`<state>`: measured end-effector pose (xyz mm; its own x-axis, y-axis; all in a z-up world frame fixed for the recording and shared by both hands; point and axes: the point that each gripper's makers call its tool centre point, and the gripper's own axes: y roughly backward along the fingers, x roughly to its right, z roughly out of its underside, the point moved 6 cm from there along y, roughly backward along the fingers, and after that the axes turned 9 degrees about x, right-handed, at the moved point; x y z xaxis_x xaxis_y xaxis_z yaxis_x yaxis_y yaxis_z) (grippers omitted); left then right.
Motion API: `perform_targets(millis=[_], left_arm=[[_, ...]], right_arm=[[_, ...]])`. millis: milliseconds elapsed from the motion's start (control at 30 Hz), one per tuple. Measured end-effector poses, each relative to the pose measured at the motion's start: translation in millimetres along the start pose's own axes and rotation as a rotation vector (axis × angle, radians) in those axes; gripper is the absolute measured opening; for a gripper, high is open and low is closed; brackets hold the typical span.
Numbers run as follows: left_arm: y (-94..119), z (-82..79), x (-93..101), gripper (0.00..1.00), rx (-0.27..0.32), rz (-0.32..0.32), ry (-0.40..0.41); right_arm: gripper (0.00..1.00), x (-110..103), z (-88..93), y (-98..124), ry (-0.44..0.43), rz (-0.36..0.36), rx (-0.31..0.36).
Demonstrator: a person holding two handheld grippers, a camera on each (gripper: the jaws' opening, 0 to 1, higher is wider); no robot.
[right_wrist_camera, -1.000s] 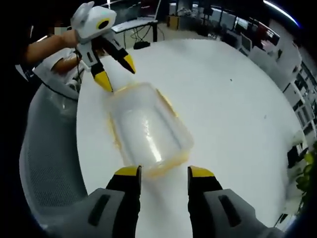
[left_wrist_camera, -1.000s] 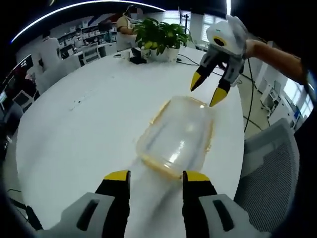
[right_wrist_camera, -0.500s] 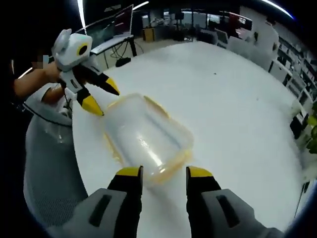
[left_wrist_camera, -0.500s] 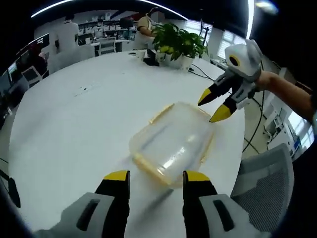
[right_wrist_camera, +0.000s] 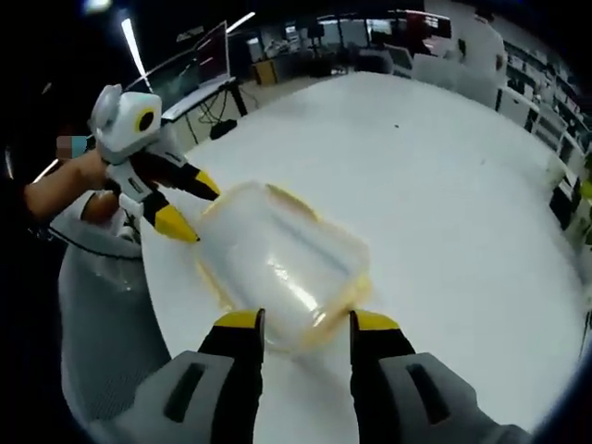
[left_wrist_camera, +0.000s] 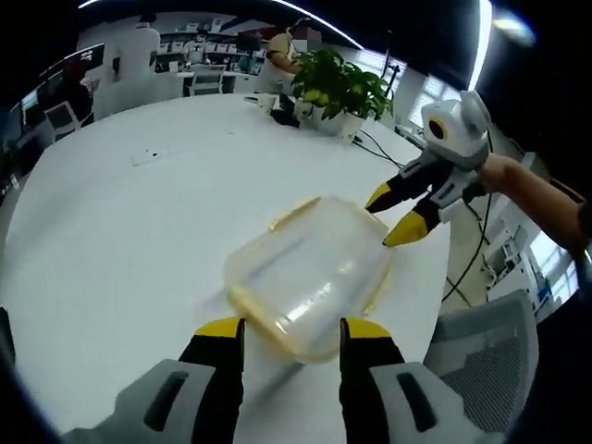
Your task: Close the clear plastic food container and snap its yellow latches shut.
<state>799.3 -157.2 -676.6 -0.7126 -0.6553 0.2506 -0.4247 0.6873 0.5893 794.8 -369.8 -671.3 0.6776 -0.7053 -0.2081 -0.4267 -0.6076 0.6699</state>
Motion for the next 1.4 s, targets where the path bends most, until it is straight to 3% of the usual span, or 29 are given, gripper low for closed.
perform_targets(millis=[267,333,400,1000,1400], left_arm=[[-3.7,0.0,2.5,0.35,0.006,-0.013,0.035],[-5.0,-0.3,0.1,0.33,0.012,-0.023,0.053],[-6.5,0.0,-0.9,0.32,0.014,-0.02,0.075],[-4.8,-1.6,0.0,0.32,-0.008,-0.03,0.065],[9.1,7.6,-5.1,0.32,-0.025,-0.035,0.073]], right_arm=[[0.31,-1.5,1.9,-1.5,-0.054,0.013,0.012],[0.28,-8.1,9.4,-3.5,-0.19,-0.022,-0.035],[0.28,-6.7,9.4,-5.4,-0.135,-0.017,-0.007],[0.3,-13.1,8.8,-2.4,-0.173,0.022,0.028],[0.3,-27.3,8.3,-8.7,-0.176,0.017,0.041]])
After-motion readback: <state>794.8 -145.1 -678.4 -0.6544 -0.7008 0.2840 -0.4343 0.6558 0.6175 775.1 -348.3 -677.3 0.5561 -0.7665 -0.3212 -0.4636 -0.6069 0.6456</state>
